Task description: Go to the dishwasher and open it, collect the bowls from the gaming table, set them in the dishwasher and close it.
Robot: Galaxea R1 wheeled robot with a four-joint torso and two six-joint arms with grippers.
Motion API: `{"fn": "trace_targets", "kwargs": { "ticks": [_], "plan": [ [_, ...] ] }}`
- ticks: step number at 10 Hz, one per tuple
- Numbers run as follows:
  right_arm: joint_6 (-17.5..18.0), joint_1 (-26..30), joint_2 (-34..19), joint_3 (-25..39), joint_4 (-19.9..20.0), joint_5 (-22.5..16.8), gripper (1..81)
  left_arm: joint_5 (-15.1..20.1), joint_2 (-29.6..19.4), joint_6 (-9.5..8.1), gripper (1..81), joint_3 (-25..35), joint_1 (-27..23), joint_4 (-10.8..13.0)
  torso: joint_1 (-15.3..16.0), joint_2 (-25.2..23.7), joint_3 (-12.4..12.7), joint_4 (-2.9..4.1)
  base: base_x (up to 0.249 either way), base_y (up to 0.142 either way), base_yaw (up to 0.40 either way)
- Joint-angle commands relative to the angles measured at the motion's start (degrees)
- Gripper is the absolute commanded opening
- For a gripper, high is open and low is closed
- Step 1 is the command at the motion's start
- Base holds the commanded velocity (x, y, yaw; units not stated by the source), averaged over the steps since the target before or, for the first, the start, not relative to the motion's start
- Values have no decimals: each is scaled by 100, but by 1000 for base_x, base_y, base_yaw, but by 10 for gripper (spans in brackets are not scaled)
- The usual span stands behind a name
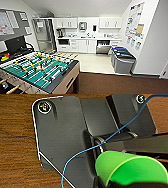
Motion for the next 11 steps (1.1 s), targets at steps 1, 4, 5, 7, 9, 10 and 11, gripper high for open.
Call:
{"fn": "trace_targets", "kwargs": {
  "ticks": [1,4,5,7,9,10,11],
  "plan": [
    [-20,254,-35,27,-69,-268,10,262,-10,4,10,-4,-257,30,0,0,0,0,140,0,0],
    [-20,245,-35,27,-69,-268,10,262,-10,4,10,-4,-266,48,0,0,0,0,140,-47,0],
    [-20,245,-35,27,-69,-268,10,262,-1,4,10,-4,-266,48,-2,0,0,0,140,-94,0],
    [-20,236,-35,27,-69,-268,10,262,-1,4,10,-4,-266,48,0,0,0,0,140,-95,0],
    [-20,219,-35,27,-69,-260,10,262,-1,4,10,-4,-258,48,0,0,0,0,140,-96,0],
    [-20,219,-35,18,-69,-260,10,262,-1,4,10,-4,-258,48,0,0,0,0,140,-97,0],
    [-20,219,-35,9,-69,-260,10,262,-1,4,10,-4,-266,48,0,0,0,0,140,-98,0]
  ]
}}
